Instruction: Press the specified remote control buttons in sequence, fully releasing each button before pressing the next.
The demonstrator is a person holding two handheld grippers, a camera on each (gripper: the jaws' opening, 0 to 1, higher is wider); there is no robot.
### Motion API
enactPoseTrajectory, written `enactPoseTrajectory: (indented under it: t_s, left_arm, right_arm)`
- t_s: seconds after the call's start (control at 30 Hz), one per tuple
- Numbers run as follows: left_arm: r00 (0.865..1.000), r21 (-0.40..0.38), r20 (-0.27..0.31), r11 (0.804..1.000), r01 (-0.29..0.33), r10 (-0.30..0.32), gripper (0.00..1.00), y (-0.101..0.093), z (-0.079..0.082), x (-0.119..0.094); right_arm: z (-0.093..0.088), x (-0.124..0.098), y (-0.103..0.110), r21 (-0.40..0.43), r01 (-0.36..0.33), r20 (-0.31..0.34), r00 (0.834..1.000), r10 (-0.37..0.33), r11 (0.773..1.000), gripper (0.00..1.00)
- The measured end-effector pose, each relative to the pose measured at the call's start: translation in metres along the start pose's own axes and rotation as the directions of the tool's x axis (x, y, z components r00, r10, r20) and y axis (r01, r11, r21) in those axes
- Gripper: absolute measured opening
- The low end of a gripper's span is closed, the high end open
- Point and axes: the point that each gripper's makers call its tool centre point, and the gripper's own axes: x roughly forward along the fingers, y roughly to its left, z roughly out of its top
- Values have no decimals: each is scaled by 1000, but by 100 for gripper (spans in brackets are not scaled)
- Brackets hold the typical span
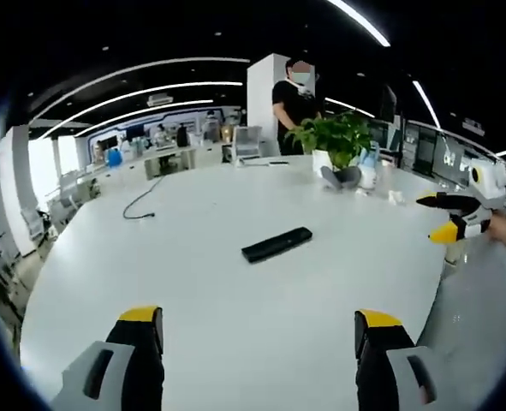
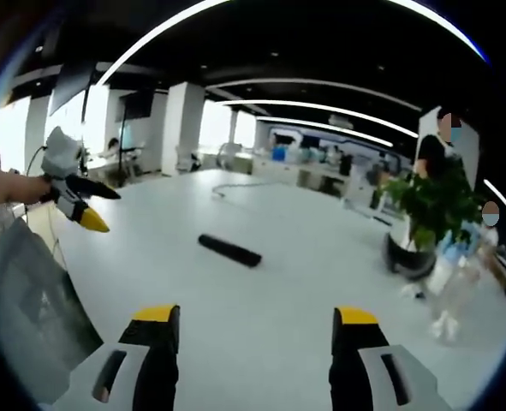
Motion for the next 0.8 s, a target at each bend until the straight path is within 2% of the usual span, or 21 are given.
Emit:
enactPoseTrajectory:
  t_s: [0.1, 0.13, 0.2, 0.3, 0.4, 0.5, 0.6, 0.63, 0.73, 0.8]
  left_arm:
    - [998, 16, -27, 998, 61, -61, 99, 0, 5, 18]
    - [995, 47, -61, 996, 78, -75, 99, 1, 4, 25]
    - [991, 115, -94, 987, 110, -99, 98, 0, 3, 34]
    - [971, 179, -174, 964, 195, -164, 99, -7, -1, 51]
    - [953, 189, -209, 948, 258, -217, 98, -13, 0, 65]
    - [939, 222, -259, 932, 287, -228, 91, -11, 1, 78]
    - [927, 232, -289, 923, 308, -237, 92, -10, 3, 89]
    - [917, 233, -309, 915, 330, -252, 91, -11, 4, 94]
    - [903, 241, -340, 903, 355, -264, 90, -10, 6, 107]
    - [893, 264, -360, 888, 376, -271, 88, -11, 9, 119]
  right_arm:
    - [0, 0, 0, 3, -2, -2, 1000, 2, 1000, 70]
    - [0, 0, 0, 4, -3, -3, 1000, 3, 1000, 70]
    - [-1, 0, 1, 3, -7, -3, 1000, 7, 1000, 70]
    - [-2, 1, 2, 1, -12, -11, 1000, 12, 1000, 69]
    - [0, 0, 0, -7, 0, -1, 1000, 0, 1000, 69]
    - [1, -1, -3, 14, 7, 9, 1000, -8, 1000, 69]
    - [1, -2, -5, 27, 16, 12, 1000, -16, 1000, 68]
    - [1, -3, -7, 30, 24, 14, 1000, -25, 999, 68]
    - [3, -5, -11, 26, 44, 24, 999, -44, 999, 66]
    - [3, -5, -11, 34, 44, 28, 999, -45, 998, 64]
